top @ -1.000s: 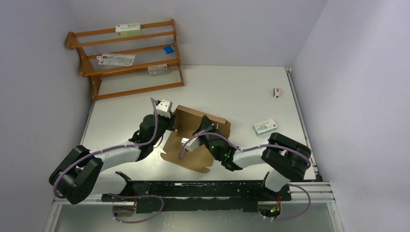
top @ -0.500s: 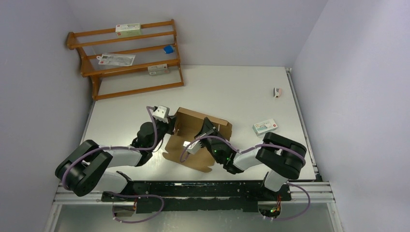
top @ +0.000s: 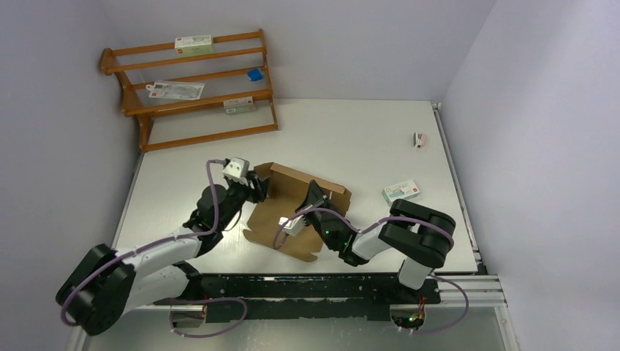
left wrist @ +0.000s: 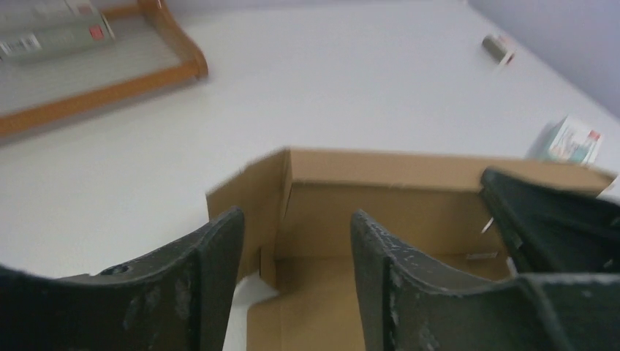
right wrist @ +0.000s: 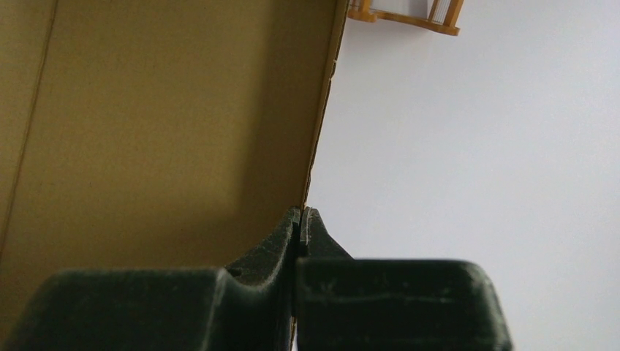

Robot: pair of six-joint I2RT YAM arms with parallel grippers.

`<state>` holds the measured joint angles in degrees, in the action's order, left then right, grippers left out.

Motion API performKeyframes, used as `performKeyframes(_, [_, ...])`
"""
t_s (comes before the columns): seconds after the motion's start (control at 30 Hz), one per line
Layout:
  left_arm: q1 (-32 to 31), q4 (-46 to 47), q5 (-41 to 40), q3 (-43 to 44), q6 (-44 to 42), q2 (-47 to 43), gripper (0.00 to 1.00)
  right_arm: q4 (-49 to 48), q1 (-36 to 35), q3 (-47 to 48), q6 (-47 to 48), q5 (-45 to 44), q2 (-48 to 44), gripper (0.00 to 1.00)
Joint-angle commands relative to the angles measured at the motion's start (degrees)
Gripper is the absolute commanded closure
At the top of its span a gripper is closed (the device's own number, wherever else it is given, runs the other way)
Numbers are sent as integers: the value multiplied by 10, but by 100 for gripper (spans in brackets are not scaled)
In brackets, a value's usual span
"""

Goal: Fold the paper box

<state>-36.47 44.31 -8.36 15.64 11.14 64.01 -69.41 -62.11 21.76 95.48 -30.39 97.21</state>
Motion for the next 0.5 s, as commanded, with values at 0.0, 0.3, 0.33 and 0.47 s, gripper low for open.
performKeyframes(0.0, [5, -84, -27, 54, -33, -65, 38, -82, -4, -7, 15, 2, 8, 100])
performKeyframes(0.3, [166, -124, 60, 86, -6, -33, 38, -74, -5, -7, 15, 5, 0, 100])
performKeyframes(0.33, [185, -123, 75, 90, 0, -17, 38, -74, -5, -7, 16, 4, 1, 100])
performKeyframes(0.47, [233, -122, 125, 110, 9, 56, 36, -72, -6, -5, 18, 4, -1, 100])
